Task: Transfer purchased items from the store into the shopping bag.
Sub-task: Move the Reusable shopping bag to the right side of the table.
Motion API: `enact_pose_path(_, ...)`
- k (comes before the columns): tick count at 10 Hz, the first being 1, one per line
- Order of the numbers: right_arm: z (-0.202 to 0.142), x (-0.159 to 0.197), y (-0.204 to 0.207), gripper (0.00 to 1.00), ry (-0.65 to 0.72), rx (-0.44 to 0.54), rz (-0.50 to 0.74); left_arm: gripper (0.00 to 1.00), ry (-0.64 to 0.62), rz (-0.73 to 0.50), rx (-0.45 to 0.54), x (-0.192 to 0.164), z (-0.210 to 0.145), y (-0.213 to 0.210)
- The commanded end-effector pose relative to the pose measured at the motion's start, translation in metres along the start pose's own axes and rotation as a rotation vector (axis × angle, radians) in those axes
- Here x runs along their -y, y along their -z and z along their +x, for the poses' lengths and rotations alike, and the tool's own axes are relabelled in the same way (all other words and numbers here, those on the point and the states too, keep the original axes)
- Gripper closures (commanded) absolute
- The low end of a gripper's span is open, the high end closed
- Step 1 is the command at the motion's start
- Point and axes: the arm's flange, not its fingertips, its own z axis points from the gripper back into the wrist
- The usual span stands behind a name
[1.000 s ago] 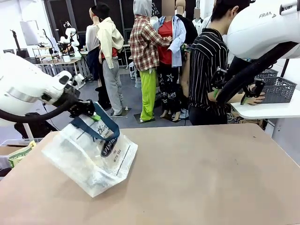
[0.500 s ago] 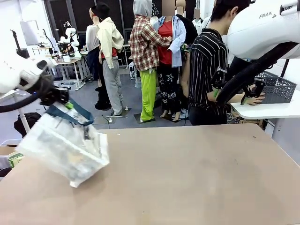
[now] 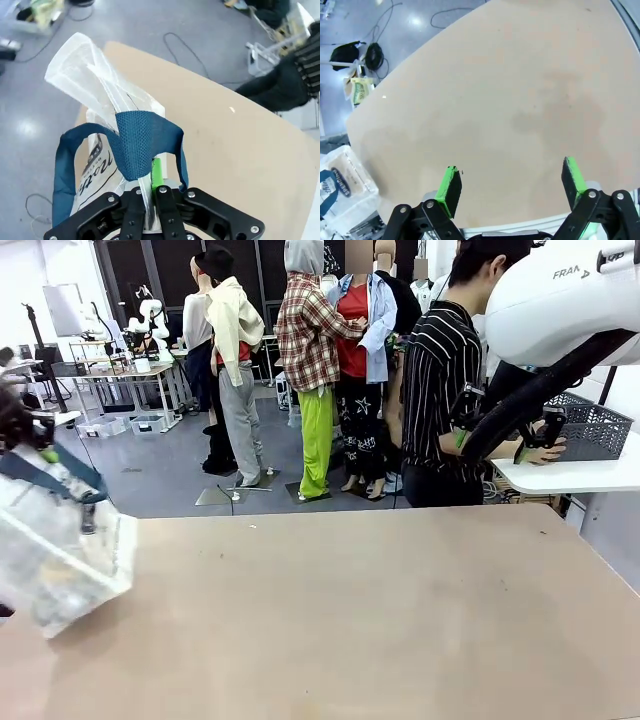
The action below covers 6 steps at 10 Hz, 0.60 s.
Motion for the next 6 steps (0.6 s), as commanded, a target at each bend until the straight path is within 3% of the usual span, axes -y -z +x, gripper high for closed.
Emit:
enact_pose_path(1,0.002,0.0,-0.002,0.0,-0.017,0.0,-0.018,1.0,-0.074,0.06,-0.027,-0.002,0.012,-0.018)
enact_pose_path(3,0.002,0.0,-0.002,0.0,-0.017,0.0,-0.018,1.0,-0.074,0.187,-0.078,-0.007,0.013,-0.001)
enact_pose_path(4,0.002,0.0,-0.002,0.0,-0.017,0.0,-0.018,0.92,-0.081,0.216,-0.088,-0.006,0.016,0.01)
enact_pose_path(6,0.002,0.0,-0.002,0.0,-0.017,0.0,-0.018,0.53,-0.08,0.201,-0.077,-0.005,0.021,0.012)
